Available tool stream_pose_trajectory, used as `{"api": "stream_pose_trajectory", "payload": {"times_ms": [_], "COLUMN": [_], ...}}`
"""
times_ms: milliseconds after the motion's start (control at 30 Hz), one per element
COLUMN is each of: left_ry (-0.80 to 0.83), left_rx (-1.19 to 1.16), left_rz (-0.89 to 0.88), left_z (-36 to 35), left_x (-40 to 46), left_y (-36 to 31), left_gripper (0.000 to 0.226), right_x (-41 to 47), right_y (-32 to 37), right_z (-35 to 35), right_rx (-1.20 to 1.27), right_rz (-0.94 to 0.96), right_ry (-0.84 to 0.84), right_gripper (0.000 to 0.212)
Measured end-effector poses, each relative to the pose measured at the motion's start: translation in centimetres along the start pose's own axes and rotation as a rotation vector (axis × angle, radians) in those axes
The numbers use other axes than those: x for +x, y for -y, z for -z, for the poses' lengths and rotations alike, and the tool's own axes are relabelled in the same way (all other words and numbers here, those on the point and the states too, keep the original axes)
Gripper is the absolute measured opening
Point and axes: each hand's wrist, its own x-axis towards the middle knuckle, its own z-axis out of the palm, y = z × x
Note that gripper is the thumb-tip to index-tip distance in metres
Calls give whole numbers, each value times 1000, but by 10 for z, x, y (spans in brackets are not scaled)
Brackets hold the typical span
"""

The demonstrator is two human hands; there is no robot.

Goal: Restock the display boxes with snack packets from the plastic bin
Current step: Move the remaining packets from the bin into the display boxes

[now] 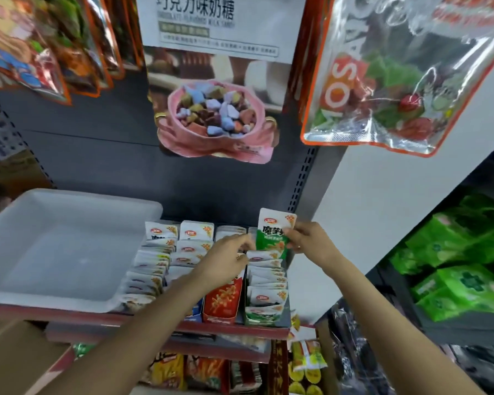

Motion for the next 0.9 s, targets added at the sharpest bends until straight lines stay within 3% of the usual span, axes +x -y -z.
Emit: {"api": "stream_pose_trajectory", "payload": {"times_ms": [200, 367, 533, 600, 667, 800, 900], "left_ry": [13, 32, 40, 37, 45, 94, 93], "left_rx": [49, 58, 57, 56, 69, 114, 126], "left_rz": [-21, -34, -33, -35, -37, -39, -40], "left_z": [-3, -3, -3, -3, -3, -5, -6], "left_x": [-10, -12, -13, -14, -15, -17, -17], "left_y": [6, 8, 10, 9, 8, 6, 6], "left_gripper": [28, 34, 35, 35, 36, 38, 37], "right_x": [13, 13, 10, 13, 17, 21, 18], "right_y": [-7, -24, -6, -5, -9, -20, -24], "right_z": [-8, -10, -8, -11, -14, -10, -7], "right_rx": [67, -246, -22, -229, -408, -570, -653], "right_rz": [2, -21, 78, 146, 97, 9, 73], "right_ry": [17, 154, 74, 89, 133, 165, 207], "right_gripper": [26, 14, 8, 12, 22, 21, 20]}}
